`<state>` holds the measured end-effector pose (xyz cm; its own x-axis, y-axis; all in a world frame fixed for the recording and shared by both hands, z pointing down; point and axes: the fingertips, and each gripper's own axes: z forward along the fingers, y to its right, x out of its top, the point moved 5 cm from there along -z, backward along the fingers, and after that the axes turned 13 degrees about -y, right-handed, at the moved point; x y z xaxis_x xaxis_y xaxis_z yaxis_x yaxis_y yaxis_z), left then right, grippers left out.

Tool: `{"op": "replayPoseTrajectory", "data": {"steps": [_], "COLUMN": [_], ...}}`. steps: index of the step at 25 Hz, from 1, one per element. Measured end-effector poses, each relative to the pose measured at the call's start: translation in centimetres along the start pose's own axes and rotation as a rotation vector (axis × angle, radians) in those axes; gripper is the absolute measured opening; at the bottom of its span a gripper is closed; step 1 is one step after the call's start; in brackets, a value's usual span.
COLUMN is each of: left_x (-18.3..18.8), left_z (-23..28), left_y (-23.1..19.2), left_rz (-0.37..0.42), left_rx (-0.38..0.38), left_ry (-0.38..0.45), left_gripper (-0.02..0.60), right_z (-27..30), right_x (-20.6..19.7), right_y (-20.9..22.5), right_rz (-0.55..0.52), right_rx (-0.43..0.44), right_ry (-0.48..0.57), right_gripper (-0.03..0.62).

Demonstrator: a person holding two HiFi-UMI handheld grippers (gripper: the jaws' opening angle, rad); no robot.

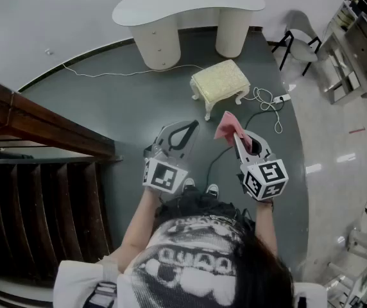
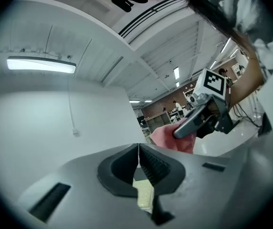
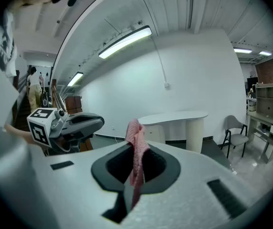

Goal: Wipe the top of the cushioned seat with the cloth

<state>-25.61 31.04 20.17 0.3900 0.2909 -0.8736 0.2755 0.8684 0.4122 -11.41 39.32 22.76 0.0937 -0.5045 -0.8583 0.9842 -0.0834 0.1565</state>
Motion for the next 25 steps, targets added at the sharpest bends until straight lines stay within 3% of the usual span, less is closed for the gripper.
{"op": "replayPoseTrajectory", "data": {"steps": [18,25], "left_x": [3.4,3.4], "left_z": [2.9,5.3], "left_y": [5.2,4.7], "left_rz": [0.031,0.046], "left_rx": [0.082,0.073], "left_ry": [-0.040,-0.062], "left_gripper": [0.006,0.006], "right_z": [-4.3,-3.1], "right_x": [-3.2,-2.4], "right_y": [7.0,9.1], "right_rz": [0.024,0.050], "right_rx": [0.029,0.046], "right_ry": [0.013,0.034], "right_gripper": [0.012,0.012]}}
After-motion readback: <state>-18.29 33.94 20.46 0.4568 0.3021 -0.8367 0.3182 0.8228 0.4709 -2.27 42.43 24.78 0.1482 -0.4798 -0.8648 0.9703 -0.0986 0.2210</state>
